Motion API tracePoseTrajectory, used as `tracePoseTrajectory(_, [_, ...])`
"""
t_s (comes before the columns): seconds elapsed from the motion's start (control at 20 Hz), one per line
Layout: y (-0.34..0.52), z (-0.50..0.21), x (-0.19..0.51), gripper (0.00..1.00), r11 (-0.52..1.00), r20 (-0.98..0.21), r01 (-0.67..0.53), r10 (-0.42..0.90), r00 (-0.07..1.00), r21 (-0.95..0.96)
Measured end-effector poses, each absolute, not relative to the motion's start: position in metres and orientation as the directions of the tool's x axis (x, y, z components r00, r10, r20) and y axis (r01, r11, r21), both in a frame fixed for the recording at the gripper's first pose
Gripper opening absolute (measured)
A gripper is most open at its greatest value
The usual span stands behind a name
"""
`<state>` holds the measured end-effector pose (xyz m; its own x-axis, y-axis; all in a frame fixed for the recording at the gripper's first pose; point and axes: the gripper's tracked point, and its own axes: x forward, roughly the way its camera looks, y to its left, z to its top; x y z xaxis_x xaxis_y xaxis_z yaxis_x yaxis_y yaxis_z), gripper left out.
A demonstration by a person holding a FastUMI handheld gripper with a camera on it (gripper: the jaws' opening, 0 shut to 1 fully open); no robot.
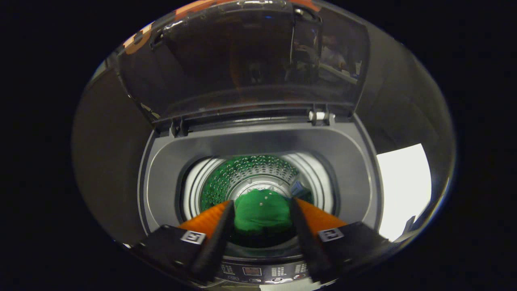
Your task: Put the clothes into the washing machine and then close the washing machine lid.
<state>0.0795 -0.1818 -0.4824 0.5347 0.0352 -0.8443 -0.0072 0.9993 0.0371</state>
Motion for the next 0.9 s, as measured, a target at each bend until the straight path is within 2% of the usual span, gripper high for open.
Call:
tracePoseTrajectory(0.15, [-0.185,-0.443,0.083,1.0,1.0,-0.81,-0.014,0.03,0.585,0.028])
tracePoseTrajectory(0.55, [-0.182,-0.312,0.103,0.99,0.999,-0.686,-0.048,0.042,0.726,0.009])
tracePoseTrajectory(0.9, [-0.174,-0.209,0.154,0.98,0.998,-0.549,-0.068,0.059,0.834,0.004])
